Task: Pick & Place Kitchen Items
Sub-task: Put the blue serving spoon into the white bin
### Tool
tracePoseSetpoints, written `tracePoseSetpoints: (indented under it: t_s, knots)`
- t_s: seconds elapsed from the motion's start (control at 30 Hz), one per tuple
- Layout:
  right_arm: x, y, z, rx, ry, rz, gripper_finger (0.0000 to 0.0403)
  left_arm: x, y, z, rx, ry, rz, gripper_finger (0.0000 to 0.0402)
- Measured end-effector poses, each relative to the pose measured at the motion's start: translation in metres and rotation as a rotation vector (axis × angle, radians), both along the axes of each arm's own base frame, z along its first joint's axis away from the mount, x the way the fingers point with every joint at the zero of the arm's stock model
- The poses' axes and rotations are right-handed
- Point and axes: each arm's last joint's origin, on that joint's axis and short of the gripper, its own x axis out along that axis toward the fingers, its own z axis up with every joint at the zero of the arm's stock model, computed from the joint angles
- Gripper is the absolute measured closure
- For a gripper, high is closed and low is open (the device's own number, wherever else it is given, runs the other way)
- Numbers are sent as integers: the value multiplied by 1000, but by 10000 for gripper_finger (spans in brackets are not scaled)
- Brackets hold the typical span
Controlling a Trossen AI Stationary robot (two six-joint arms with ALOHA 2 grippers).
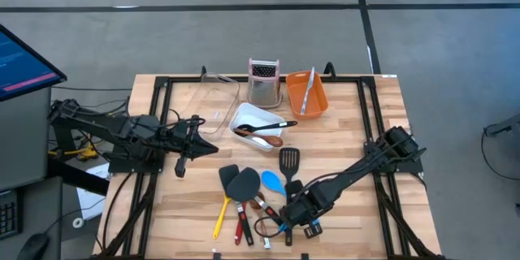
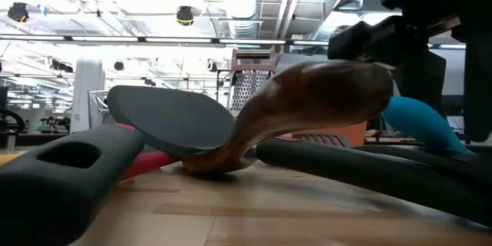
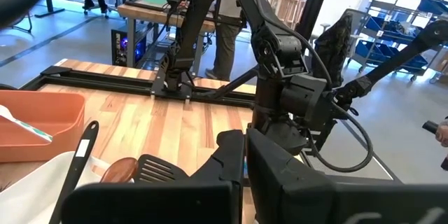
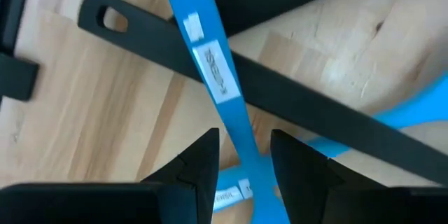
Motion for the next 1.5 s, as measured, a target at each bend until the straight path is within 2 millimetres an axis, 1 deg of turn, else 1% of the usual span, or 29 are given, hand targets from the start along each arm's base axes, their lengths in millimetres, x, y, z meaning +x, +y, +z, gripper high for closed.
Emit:
tracePoseSetpoints:
  t_s: [0.6,0.8,1.03,1.17,1.4,1.5]
  knots:
    - [1,1,0,7,-16,0,282,0,0,0,0,1,-1,400]
    - [-7,-4,-16,-3,3,-6,282,0,0,0,-1,1,-1,400]
    - [-6,-4,-17,2,0,-17,286,0,0,0,-1,1,-1,400]
    - [-6,-4,-17,4,-5,-17,308,0,0,0,-1,1,-1,400]
    - [-5,-3,-17,10,-12,-17,378,0,0,0,0,1,-1,400]
    - [-5,-2,-16,12,-13,-17,378,0,0,0,0,2,-1,400]
